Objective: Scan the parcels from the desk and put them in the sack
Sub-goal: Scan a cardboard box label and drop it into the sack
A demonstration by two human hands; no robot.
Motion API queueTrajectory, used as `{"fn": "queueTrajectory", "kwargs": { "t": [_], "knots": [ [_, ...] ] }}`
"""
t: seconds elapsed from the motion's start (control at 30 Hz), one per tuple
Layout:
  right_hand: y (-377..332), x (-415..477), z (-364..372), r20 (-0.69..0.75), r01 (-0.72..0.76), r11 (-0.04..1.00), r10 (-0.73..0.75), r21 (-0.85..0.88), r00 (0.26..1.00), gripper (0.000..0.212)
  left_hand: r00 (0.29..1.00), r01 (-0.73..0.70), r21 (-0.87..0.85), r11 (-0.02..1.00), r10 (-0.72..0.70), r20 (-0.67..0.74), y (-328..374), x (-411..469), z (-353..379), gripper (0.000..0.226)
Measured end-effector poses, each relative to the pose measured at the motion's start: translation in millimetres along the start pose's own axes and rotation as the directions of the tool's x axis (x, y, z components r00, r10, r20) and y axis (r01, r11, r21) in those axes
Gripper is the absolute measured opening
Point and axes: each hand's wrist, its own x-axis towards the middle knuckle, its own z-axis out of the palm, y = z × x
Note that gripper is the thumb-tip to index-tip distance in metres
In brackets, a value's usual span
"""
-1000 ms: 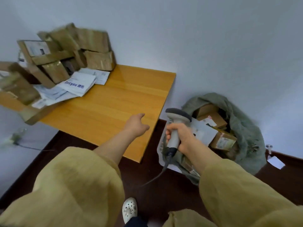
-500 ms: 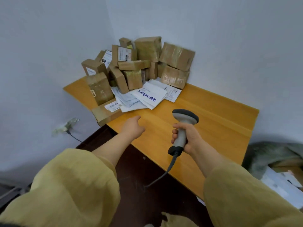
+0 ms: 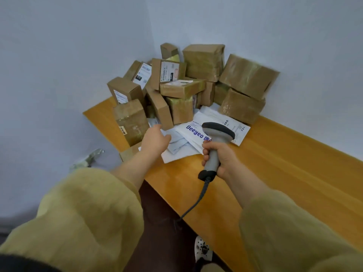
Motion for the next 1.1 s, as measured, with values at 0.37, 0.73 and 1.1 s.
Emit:
{"fn": "queueTrajectory", "kwargs": {
  "t": [0.37, 0.73, 1.1],
  "knots": [
    [-80.3, 76.4, 74.2, 0.101, 0.063, 0.998, -0.064, 0.016, 0.993, 0.007, 0.987, 0.013, -0.062, 0.998, -0.023, -0.158, 42.6, 160.7, -47.4, 0.025],
    [-93.3, 103.0, 115.8, -0.016, 0.109, 0.991, -0.108, 0.073, 0.994, 0.008, 0.994, 0.068, -0.115, 0.991, -0.077, -0.076, 31.4, 279.7, -42.8, 0.058],
    [-82.9, 49.4, 123.9, -0.01, 0.305, 0.951, -0.306, -0.057, 0.952, 0.008, 0.955, -0.231, -0.298, 0.926, 0.158, -0.25, 51.7, 248.1, -122.0, 0.051]
  ]
}}
